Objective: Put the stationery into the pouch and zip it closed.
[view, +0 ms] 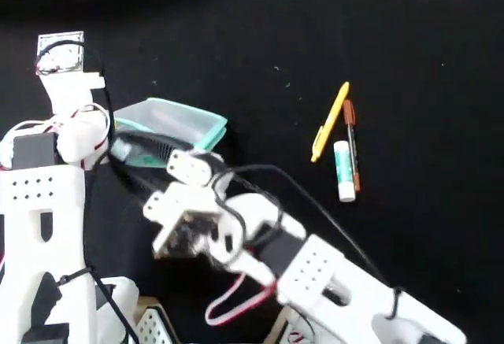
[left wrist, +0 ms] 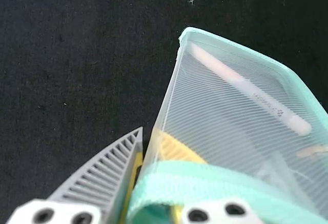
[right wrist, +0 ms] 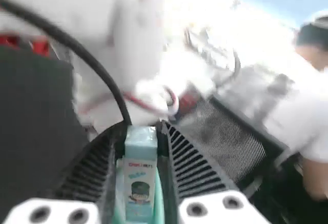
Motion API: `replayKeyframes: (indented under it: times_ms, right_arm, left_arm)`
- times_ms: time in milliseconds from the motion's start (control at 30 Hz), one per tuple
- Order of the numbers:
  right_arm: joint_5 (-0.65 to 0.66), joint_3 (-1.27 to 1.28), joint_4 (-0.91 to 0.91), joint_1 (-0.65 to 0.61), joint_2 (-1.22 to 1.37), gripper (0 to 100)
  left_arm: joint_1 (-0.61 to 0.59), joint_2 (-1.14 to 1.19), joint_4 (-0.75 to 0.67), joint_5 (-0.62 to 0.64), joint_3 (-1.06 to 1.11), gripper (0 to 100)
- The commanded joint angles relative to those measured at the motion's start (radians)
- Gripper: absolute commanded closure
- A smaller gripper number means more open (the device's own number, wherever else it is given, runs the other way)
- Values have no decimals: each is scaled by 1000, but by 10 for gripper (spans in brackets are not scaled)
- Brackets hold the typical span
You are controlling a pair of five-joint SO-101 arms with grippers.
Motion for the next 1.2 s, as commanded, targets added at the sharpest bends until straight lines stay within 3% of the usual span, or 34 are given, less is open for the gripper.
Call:
replayKeyframes:
  times_ms: [0,367,467,633,833,967,1067,1167]
  right_arm:
    - [2,-5,-49,92,70,986]
    - [0,59,25,87,120,960]
    - [-38,-22,250,64,79,865]
    - [-245,-240,692,37,-44,787]
    - [-272,-427,934,37,-242,779]
    - [-272,-472,1054,222,-421,779]
    - [-288,-407,1140,506,-515,779]
    - [-390,-245,1151,766,-519,779]
  left_arm:
    - [-28,31,-3,0,76,970]
    - [-28,31,-3,0,76,970]
    - [-28,31,-3,0,76,969]
    - [-28,31,-3,0,76,969]
    - [-28,31,-20,0,87,969]
    - [-28,31,-78,0,128,967]
    - [-28,31,-80,0,130,967]
    - [-28,31,-80,0,128,967]
